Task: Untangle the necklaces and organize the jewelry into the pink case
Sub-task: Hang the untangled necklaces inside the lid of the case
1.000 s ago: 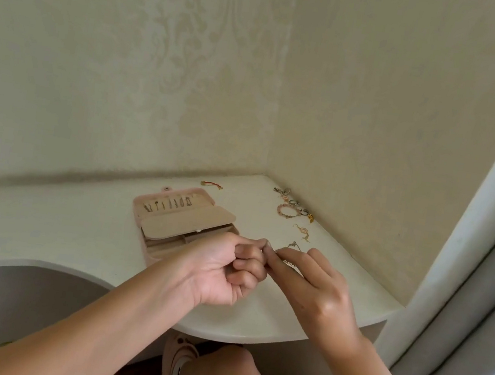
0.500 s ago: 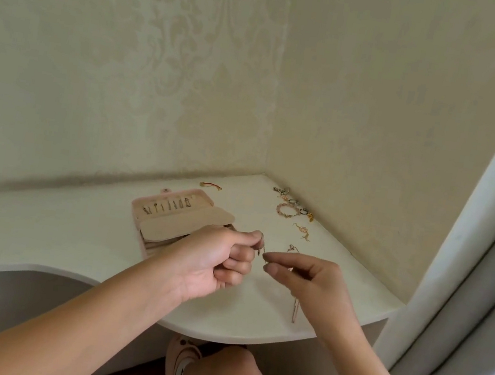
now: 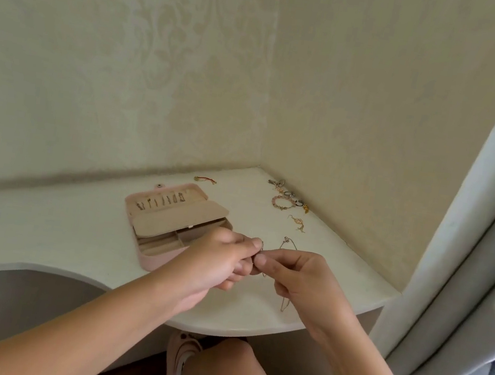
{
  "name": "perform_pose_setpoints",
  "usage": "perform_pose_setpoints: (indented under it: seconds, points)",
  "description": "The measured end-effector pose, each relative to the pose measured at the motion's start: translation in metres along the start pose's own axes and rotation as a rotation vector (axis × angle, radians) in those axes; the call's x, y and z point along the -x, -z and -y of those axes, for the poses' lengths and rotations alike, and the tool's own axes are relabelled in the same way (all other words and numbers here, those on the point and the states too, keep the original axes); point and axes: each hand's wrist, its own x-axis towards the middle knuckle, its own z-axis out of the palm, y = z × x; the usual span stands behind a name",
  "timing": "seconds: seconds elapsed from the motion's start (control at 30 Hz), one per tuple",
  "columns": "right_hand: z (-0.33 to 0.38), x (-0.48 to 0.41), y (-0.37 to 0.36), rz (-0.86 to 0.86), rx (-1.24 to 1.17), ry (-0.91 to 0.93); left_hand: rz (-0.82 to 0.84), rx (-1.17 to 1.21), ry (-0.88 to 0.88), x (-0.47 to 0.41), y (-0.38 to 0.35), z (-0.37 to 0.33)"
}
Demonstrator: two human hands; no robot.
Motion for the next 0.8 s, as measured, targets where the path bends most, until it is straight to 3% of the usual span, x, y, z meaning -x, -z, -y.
perform_pose_setpoints:
  seconds: [0.1,0.2,0.37,0.5,0.8]
  points:
    - [0.004,0.0,0.004,-0.052,0.28,0.039,-0.056,-0.078,-0.002,-0.003,0.001,0.011]
    - [0.016,-0.002,0.008,-0.027,0.643,0.147,-0.157,-0.277,-0.117,-0.008,0.003,0.021]
    - [0.042,-0.012,0.014,0.045,1.037,0.289,0.062,-0.131,-0.21,-0.014,0.0,0.023]
    - [0.048,-0.015,0.015,0.032,1.017,0.351,0.068,-0.09,-0.202,-0.02,-0.003,0.022]
    - [0.03,-0.007,0.006,-0.209,0.707,0.363,-0.071,-0.169,-0.204,-0.023,0.002,0.019]
